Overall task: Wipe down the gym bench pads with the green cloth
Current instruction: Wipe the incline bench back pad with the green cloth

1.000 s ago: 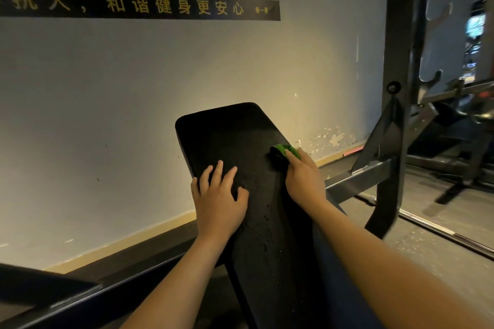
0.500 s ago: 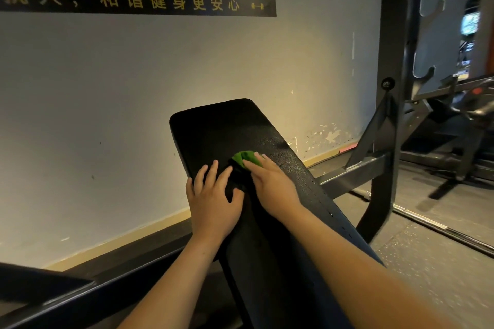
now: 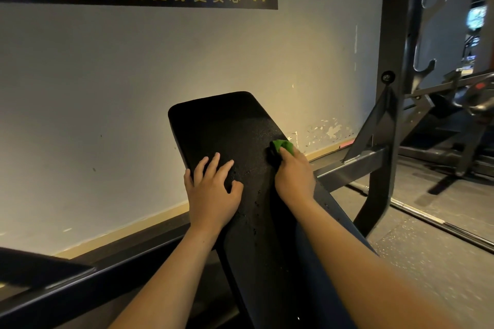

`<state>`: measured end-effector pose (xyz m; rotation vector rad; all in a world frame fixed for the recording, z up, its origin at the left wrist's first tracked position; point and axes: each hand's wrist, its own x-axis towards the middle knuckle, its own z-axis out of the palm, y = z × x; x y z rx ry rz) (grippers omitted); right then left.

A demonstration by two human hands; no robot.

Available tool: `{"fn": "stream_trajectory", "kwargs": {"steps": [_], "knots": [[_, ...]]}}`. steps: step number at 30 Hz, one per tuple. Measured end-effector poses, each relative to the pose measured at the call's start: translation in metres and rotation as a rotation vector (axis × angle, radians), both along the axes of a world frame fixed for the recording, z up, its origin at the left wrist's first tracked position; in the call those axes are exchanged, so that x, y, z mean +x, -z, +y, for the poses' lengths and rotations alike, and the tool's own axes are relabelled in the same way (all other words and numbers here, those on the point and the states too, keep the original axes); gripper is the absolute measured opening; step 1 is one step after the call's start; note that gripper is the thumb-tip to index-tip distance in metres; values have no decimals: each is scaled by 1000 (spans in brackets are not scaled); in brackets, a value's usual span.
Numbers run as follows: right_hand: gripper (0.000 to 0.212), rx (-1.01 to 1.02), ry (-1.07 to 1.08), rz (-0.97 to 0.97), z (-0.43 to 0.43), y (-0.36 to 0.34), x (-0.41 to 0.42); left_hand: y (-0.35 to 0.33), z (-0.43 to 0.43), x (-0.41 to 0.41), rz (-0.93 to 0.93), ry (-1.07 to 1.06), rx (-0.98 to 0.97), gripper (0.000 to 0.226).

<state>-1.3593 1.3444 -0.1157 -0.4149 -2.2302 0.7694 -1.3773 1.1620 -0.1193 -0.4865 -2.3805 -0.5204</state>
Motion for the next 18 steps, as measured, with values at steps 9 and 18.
{"fn": "stream_trajectory", "kwargs": {"steps": [9,18], "knots": [[46,281,-294,4,-17,11,6,6,-3,8,-9,45,169,47],[56,-68,-19,-93,29,13,12,23,2,32,-186,98,517,50]]}}
